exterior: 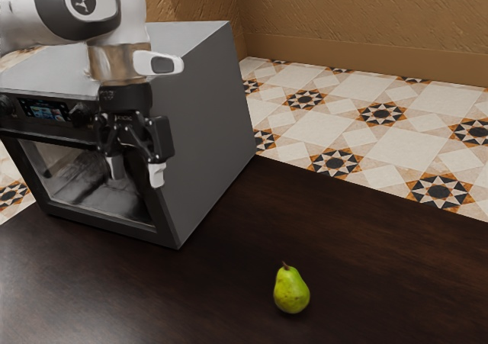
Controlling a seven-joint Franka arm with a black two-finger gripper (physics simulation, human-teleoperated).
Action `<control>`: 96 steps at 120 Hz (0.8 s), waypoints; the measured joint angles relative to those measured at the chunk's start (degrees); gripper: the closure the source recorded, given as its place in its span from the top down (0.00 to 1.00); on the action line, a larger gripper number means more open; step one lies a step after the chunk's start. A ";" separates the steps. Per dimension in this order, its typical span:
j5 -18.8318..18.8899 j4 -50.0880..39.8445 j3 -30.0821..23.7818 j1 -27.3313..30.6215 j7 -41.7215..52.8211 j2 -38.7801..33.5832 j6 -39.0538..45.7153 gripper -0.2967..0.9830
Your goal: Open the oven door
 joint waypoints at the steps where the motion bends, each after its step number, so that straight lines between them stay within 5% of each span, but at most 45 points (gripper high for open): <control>1: -0.03 -0.03 0.00 -0.04 0.06 0.00 0.70 0.77; 30: -0.45 0.07 0.00 -0.33 1.39 -0.09 12.35 0.77; 41: -1.62 4.85 1.66 -2.03 5.90 -13.55 14.86 0.77; 57: 11.50 8.23 2.23 0.20 19.41 -23.56 18.37 0.77; 64: 14.03 -1.67 9.22 0.04 25.86 -31.14 21.81 0.77; 73: 11.14 -15.86 20.37 -0.01 35.33 -41.05 29.29 0.77; 82: 9.65 -17.47 28.53 0.13 42.32 -42.12 34.60 0.77; 96: 10.46 -19.25 32.22 -1.47 52.25 -38.90 40.15 0.77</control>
